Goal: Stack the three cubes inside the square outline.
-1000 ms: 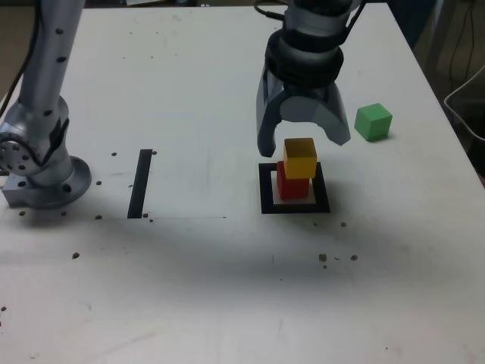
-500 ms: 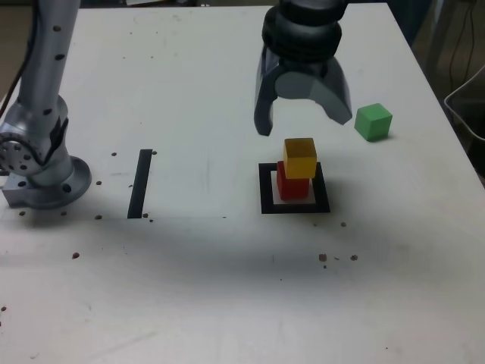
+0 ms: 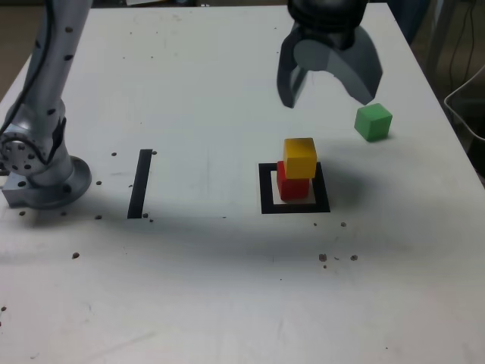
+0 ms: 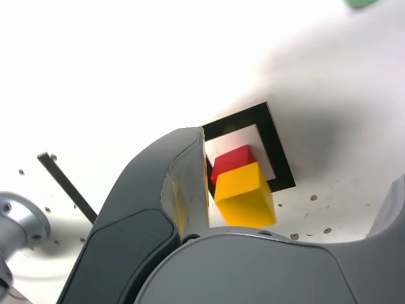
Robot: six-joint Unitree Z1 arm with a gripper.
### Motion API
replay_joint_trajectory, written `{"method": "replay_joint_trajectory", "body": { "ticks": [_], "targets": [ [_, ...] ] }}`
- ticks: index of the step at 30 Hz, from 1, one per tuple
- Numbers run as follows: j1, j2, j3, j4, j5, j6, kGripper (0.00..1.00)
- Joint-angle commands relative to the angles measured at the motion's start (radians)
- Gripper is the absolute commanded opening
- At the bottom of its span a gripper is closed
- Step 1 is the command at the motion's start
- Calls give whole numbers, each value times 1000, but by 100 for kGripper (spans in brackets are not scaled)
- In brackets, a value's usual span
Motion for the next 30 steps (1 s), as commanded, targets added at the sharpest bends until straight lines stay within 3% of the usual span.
{"method": "replay_joint_trajectory", "body": {
  "ticks": [1, 12, 17, 24, 30],
  "targets": [
    [10, 33, -35, 4, 6, 48, 100],
    [62, 160, -203, 5, 57, 180, 100],
    [85, 222, -280, 5, 61, 241, 100],
    [109, 289, -316, -3, 63, 369, 100],
    [137, 331, -334, -23, 98, 404, 100]
  ]
}}
